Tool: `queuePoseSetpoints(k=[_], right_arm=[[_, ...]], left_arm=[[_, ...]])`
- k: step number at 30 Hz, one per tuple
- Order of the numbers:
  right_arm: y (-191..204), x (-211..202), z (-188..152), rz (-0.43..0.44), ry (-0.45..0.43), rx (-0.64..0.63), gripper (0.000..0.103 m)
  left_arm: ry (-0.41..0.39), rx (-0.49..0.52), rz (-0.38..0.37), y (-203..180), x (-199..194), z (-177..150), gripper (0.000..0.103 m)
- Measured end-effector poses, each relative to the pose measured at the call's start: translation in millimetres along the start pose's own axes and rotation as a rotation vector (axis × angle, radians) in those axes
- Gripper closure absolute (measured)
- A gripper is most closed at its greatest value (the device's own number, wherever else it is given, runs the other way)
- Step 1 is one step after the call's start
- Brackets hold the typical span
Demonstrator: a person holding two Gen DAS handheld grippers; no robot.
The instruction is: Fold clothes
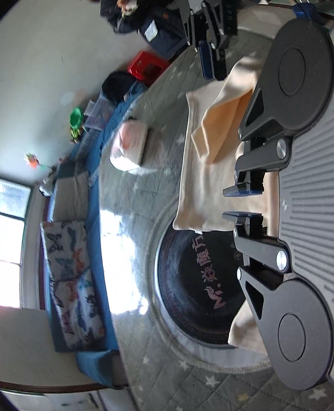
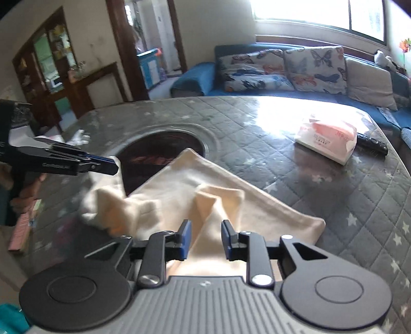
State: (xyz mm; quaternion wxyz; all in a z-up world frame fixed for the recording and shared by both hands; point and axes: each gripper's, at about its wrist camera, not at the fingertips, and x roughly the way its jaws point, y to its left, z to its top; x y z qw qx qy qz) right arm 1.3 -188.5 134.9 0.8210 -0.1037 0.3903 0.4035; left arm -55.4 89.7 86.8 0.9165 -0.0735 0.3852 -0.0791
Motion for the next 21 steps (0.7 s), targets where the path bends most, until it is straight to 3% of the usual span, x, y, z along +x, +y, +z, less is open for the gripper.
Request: queuePoseSetpoints(k=[5,6,7,8,10,17,21], right_arm=[[-0.7,41.7,5.1,-0.023,0.021,-0.019,0.068],[-1.6,48.1,4.5,-0.032,0.027,-0.014,0.071],[-2.5,53.6,3.5,-0.045,0.032,-0.009,0.085],[-3.5,57.6,1.6,-0.067,0.037,-0.005,0.093],[-8.1,56.0,-3.1,-0.096,0.033,0.013,0.098],[-34.1,-13.8,-33.5,-0.327,-0.030,0.095,0.098],[-47.0,-41.7,-55.9,-0.422,0.007,0.182,0.094]], left_arm=[[0.034,-0.009,0.038,2.6,32.0,11.0,0.069],[0.040,-0.011,0.046,3.1,38.4,13.2,0.067],[0.047,-0.012,0.054,3.7,44.8,15.4,0.064],[0.054,-0.014,0.061,4.2,51.2,17.6,0.063],[0.067,-0.018,0.077,5.2,64.0,22.0,0.061],[0.085,-0.013,0.092,4.8,89.5,29.3,0.060],[0.092,-0.020,0.092,5.2,98.9,30.3,0.061]])
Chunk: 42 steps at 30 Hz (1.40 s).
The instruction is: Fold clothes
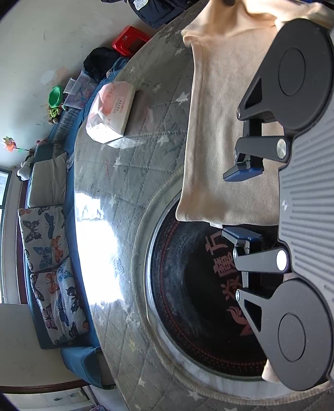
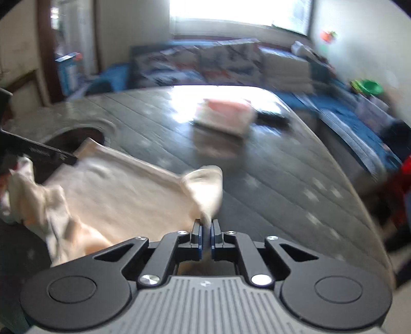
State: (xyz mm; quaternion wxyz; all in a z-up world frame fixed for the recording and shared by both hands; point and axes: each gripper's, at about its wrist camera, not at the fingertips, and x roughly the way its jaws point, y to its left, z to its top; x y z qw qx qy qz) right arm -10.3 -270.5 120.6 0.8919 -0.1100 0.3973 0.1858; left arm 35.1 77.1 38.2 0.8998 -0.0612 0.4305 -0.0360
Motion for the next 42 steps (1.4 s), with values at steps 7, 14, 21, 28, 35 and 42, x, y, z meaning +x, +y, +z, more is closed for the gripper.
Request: queuePoseSetpoints(k=[7,14,21,28,35,42], right_arm=[[-18.4,-10.9,3.5,-0.028,-0.072,0.070,0.083],[-1.2,46.5,34.4,0.106,-0.010,0.021,0.075],[1.4,89.6,39.9,0.101,0.067,0.023,0.071],[8.5,97.0,49.5,0.123,0.082,-0.021,0.093],[44.2,107.1,84.8,0.127,0.027,-0.130,0.097],[94.6,136.8,138.4,0.184,-0.059,-0.193,0.097]], left_arm=[[0.000,0.007,0.004,-1.4,5.3,4.2,0.061],[0.000,0.026,0.007,-4.9,11.1,6.2,0.062],[-0.002,0.097,0.005,-9.5,16.1,5.4,0.075],[-0.022,0.098,0.008,-5.8,15.3,3.0,0.094],[-0.062,0.025,0.092,18.7,-2.0,1.1,0.095],[-0.107,-0.089,0.200,72.8,-26.0,6.3,0.096]])
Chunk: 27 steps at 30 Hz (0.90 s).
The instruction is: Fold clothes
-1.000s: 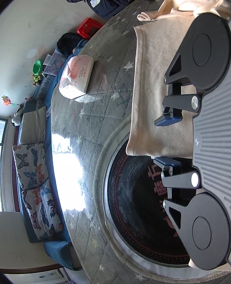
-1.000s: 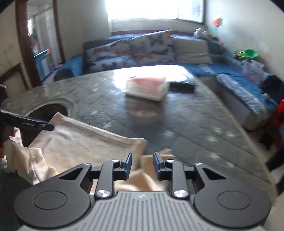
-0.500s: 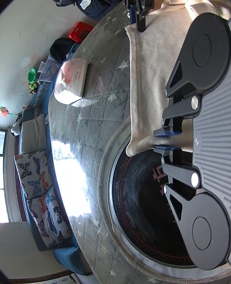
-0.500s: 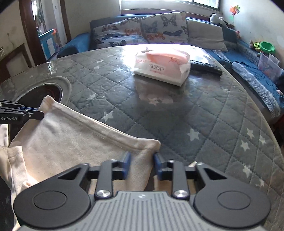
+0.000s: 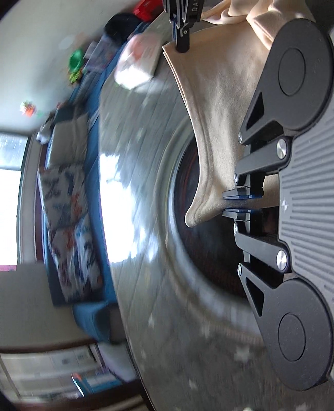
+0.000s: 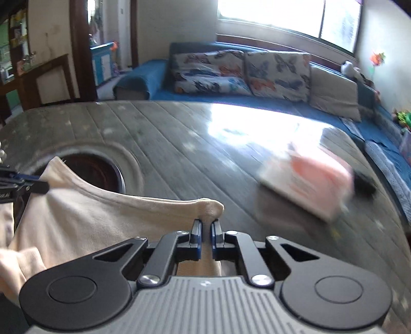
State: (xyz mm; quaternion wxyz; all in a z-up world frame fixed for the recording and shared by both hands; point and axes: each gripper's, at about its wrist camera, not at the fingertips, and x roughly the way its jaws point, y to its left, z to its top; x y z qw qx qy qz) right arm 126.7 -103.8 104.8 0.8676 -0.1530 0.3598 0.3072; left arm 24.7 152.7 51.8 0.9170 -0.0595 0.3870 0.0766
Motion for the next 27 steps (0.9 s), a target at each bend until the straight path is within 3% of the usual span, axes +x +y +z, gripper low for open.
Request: queuePoseSetpoints(k=[6,11,13,17,21,27], right_arm=[[17.7,40.1,43.3,0.063,-0.032,-0.001,0.096],[23.8,36.7,48.4,0.089,-0.033,-0.029,0.091],[22.5,26.8,42.5,0.116,-0.023,-0.036,0.087],[23.0,4.7,22.7,0.172,0.008,-0.063,0.084],[33.3,-22.2,-5.5,0.216,0.026,-0.119,0.076],[51.7,-56.3,-42.1,0.251,0.048,-0.195,0.076]], left_arm=[[0.021,-0.061,0.045,29.7,4.7,2.7,0.095],[0.038,-0.111,0.083,54.4,8.6,4.9,0.083],[0.038,-0.123,0.090,59.9,6.1,4.3,0.066],[0.009,-0.107,0.069,50.5,-17.6,-4.0,0.053],[-0.022,-0.086,0.045,39.8,-42.5,-13.2,0.033],[-0.048,-0.044,-0.035,18.8,-75.6,-34.1,0.029]])
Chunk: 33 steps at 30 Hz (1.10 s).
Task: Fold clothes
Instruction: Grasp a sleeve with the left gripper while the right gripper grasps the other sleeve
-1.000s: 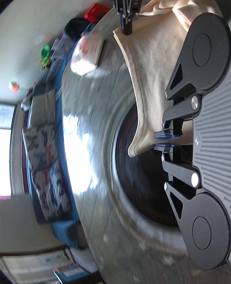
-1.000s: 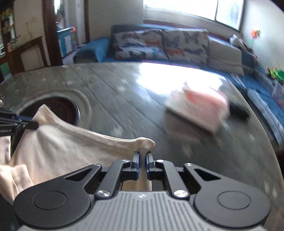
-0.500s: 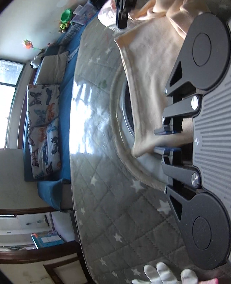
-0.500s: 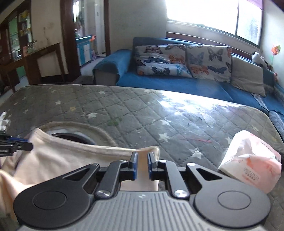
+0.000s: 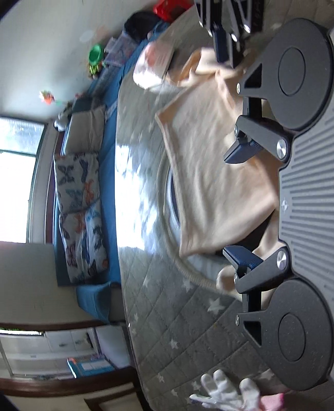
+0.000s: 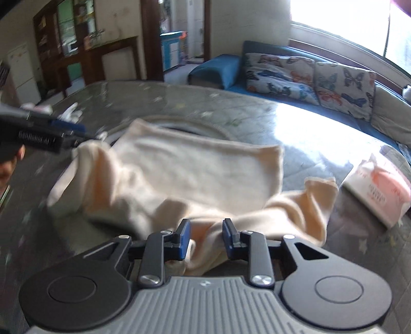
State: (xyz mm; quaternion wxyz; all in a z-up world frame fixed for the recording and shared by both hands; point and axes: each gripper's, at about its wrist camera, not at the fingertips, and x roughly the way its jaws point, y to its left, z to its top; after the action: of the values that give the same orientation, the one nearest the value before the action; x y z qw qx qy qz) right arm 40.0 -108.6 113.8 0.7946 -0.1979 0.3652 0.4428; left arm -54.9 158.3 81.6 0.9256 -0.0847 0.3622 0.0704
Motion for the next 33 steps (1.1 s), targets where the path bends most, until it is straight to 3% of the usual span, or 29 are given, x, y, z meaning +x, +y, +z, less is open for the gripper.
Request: queuePoseSetpoints(k=[10,15,20,22,25,29,33], right_arm=[[37.0,-25.9,-41.4,0.067,0.072,-0.109,0.074],[38.2,-39.3,-42.8,0.058,0.048,-0.118,0.067],[36.2,-51.6,-41.8,0.043,0.021,-0.116,0.064],[30.7,-52.3,-38.9,0.030,0.012,-0.099,0.063],[24.7,-54.0,-35.2,0.016,-0.001,-0.083,0.063],[18.7,-56.9,-32.0,0.011,-0.020,-0.066,0.062],[12.8,-57.8,-30.9,0.000,-0.027,-0.049,0.062]], left_arm=[[0.034,0.035,-0.131,-26.8,-7.6,-21.3,0.030],[0.081,0.059,-0.185,-37.6,-1.0,-35.2,0.032],[0.096,0.120,-0.200,-45.5,-3.2,-51.4,0.050],[0.098,0.138,-0.199,-45.3,-6.4,-55.2,0.066],[0.105,0.140,-0.196,-40.4,-11.6,-58.4,0.081],[0.105,0.133,-0.204,-33.8,-23.8,-62.9,0.091],[0.114,0.134,-0.212,-31.7,-34.8,-72.1,0.093]])
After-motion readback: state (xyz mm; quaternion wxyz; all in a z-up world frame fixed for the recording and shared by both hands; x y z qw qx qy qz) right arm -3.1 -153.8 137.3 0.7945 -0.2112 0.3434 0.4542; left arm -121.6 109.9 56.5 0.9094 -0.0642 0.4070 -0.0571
